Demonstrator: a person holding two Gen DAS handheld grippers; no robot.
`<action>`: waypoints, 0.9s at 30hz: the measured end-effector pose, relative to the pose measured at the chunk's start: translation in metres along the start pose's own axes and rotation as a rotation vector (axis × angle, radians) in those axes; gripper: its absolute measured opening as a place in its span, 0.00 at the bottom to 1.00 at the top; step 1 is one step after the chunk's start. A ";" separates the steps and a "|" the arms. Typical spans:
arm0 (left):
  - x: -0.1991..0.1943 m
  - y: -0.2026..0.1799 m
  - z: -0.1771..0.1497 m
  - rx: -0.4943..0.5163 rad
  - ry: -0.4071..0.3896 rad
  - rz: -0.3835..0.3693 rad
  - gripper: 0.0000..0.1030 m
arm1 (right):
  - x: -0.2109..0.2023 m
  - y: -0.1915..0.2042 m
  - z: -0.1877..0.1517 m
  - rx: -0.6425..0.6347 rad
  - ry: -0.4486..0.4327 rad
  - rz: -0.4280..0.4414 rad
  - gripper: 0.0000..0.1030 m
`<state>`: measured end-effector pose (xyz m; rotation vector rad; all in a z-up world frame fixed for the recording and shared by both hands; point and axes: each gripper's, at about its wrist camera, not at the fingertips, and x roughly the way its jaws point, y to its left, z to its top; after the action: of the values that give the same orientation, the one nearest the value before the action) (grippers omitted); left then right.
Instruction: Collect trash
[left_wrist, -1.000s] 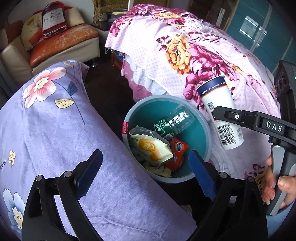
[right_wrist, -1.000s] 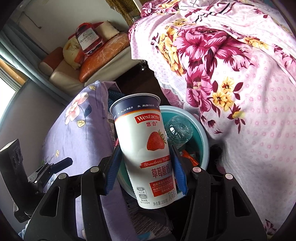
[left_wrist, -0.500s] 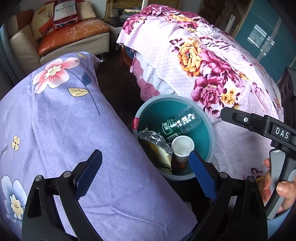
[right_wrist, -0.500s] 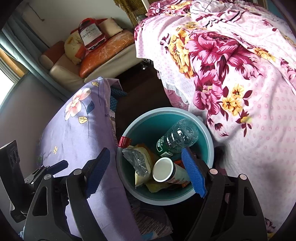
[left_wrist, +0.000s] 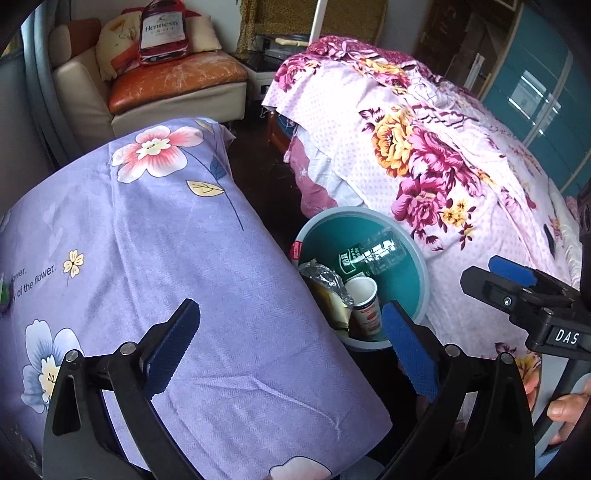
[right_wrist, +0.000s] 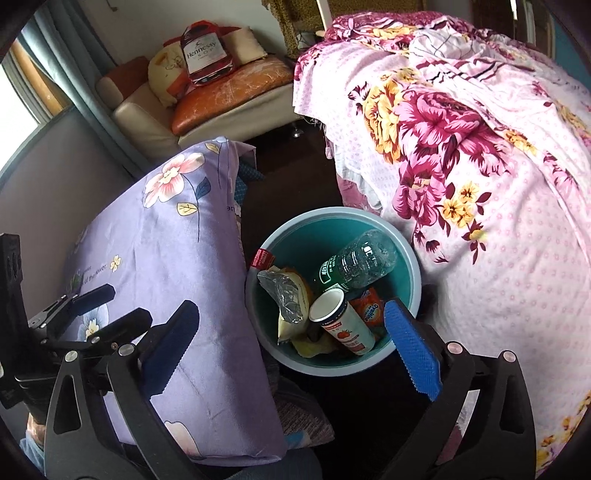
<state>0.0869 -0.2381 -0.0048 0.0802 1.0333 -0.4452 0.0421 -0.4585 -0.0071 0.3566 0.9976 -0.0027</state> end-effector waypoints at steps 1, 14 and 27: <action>-0.005 0.002 -0.002 -0.007 -0.006 0.002 0.96 | -0.003 0.003 -0.002 -0.006 -0.005 -0.006 0.93; -0.047 0.020 -0.036 -0.054 -0.044 0.047 0.96 | -0.046 0.026 -0.038 -0.078 -0.057 -0.020 0.93; -0.063 0.024 -0.057 -0.059 -0.071 0.089 0.96 | -0.061 0.038 -0.062 -0.109 -0.061 -0.046 0.93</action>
<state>0.0229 -0.1806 0.0152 0.0576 0.9687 -0.3345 -0.0361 -0.4146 0.0241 0.2325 0.9416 -0.0008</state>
